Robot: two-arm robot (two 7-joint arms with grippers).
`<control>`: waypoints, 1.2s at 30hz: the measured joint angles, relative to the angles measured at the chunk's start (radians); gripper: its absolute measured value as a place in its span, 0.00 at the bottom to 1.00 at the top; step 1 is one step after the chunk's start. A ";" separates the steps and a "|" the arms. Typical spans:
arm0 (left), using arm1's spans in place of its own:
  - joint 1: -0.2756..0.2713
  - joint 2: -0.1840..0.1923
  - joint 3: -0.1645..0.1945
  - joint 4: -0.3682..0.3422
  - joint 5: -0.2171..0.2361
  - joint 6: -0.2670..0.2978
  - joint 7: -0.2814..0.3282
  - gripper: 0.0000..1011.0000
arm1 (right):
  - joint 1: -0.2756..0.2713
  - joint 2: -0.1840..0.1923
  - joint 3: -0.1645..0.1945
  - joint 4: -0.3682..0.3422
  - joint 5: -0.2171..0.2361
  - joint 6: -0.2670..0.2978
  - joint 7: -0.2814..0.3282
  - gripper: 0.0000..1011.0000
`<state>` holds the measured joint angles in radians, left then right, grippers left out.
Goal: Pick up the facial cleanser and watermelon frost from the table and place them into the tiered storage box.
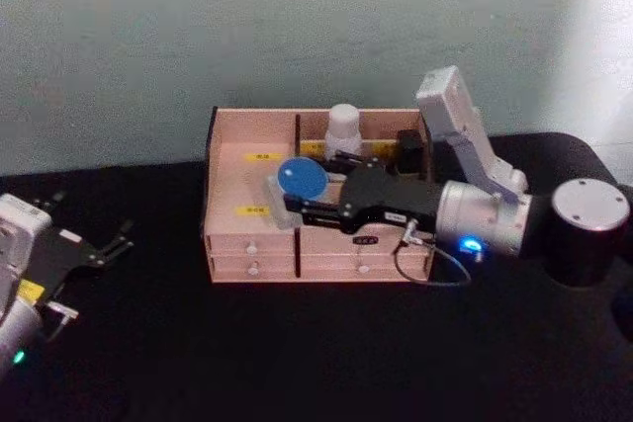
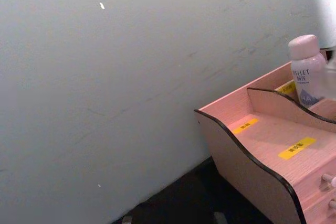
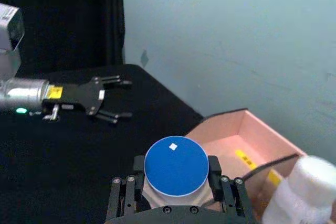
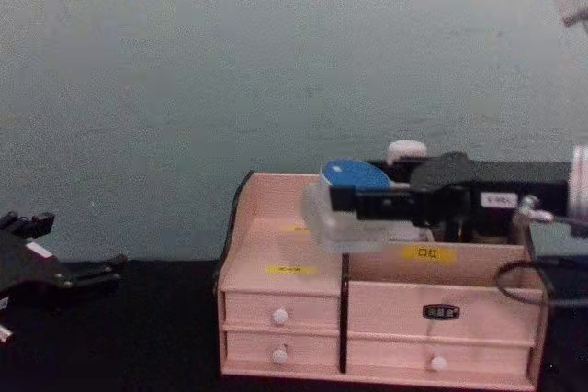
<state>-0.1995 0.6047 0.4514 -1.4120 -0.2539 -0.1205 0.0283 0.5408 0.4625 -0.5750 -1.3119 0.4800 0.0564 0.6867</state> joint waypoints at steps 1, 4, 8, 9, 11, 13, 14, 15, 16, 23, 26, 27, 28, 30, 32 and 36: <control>0.000 0.000 0.000 0.000 0.000 0.000 0.000 0.99 | 0.016 -0.013 -0.004 0.018 -0.002 0.000 0.000 0.71; 0.000 0.000 0.000 0.000 0.000 0.000 0.000 0.99 | 0.039 -0.032 -0.010 0.048 -0.006 0.000 0.000 0.71; 0.000 0.000 0.000 0.000 0.000 0.000 0.000 0.99 | 0.082 -0.070 -0.024 0.108 -0.016 0.002 -0.001 0.71; 0.000 0.000 0.000 0.000 0.000 0.000 0.000 0.99 | 0.089 -0.076 -0.026 0.119 -0.019 0.002 -0.001 0.71; 0.000 0.000 0.000 0.000 0.000 0.000 0.000 0.99 | 0.101 -0.087 -0.031 0.138 -0.022 0.004 -0.001 0.71; 0.000 0.000 0.000 0.000 0.000 0.000 0.000 0.99 | 0.118 -0.104 -0.037 0.168 -0.029 0.006 -0.001 0.71; 0.000 0.000 0.000 0.000 0.000 0.000 0.000 0.99 | 0.123 -0.110 -0.039 0.178 -0.030 0.007 -0.001 0.71; 0.000 0.000 0.000 0.000 0.000 0.000 0.000 0.99 | 0.134 -0.120 -0.043 0.197 -0.035 0.009 0.000 0.71; 0.000 0.000 0.000 0.000 0.000 0.000 0.000 0.99 | 0.139 -0.125 -0.045 0.206 -0.037 0.010 0.000 0.71; 0.000 0.000 0.000 0.000 0.000 0.000 0.000 0.99 | 0.177 -0.170 -0.060 0.290 -0.053 0.013 0.005 0.71; 0.000 0.000 0.000 0.000 0.000 0.000 0.000 0.99 | 0.191 -0.188 -0.062 0.324 -0.058 0.015 0.008 0.71; 0.000 0.000 0.000 0.000 0.000 0.000 0.000 0.99 | 0.195 -0.193 -0.063 0.331 -0.059 0.015 0.008 0.71; 0.000 0.000 0.000 0.000 0.000 0.000 0.000 0.99 | 0.201 -0.200 -0.064 0.345 -0.063 0.017 0.009 0.71; 0.000 0.000 0.000 0.000 0.000 0.000 0.000 0.99 | 0.206 -0.207 -0.066 0.358 -0.066 0.018 0.009 0.71; 0.000 0.000 0.000 0.000 0.000 0.000 0.000 0.99 | 0.214 -0.218 -0.068 0.380 -0.072 0.020 0.009 0.71; 0.000 0.000 0.000 0.000 0.000 0.000 0.000 0.99 | 0.226 -0.234 -0.068 0.409 -0.083 0.024 0.007 0.71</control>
<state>-0.1995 0.6047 0.4514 -1.4120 -0.2539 -0.1205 0.0283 0.7669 0.2283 -0.6431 -0.9027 0.3973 0.0807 0.6936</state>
